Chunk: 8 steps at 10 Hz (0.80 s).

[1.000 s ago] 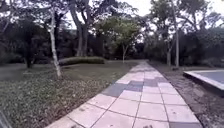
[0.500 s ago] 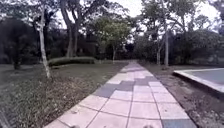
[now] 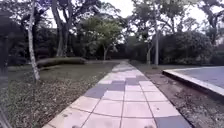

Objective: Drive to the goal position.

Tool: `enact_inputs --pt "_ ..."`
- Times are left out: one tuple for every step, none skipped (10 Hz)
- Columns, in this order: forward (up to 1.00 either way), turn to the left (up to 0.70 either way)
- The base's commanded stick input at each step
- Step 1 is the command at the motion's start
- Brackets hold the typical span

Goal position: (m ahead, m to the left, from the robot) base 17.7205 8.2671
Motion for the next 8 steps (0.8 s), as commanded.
enact_inputs --pt "0.7 -0.35" --pt "0.7 -0.35" --pt "0.7 -0.35" --pt "0.7 -0.35" --pt "0.7 -0.35" --pt "0.7 -0.12" --pt "0.7 0.0" --pt "0.7 0.0"
